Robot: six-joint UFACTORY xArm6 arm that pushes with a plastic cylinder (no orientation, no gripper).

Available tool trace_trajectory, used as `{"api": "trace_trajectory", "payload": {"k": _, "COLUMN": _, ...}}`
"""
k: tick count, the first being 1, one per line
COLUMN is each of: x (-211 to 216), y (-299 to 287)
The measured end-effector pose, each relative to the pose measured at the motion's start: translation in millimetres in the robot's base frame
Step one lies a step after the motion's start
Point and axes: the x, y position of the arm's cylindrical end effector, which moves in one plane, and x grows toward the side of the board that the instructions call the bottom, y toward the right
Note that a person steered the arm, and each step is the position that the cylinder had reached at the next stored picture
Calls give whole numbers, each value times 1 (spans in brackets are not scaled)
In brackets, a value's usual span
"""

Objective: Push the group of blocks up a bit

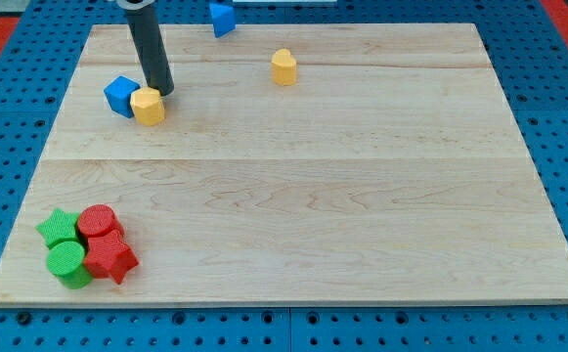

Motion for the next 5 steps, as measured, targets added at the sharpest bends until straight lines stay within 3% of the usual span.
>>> {"api": "trace_trajectory", "payload": {"k": 2, "x": 110, "y": 116}}
{"api": "trace_trajectory", "payload": {"k": 4, "x": 254, "y": 115}}
{"api": "trace_trajectory", "payload": {"k": 5, "x": 286, "y": 97}}
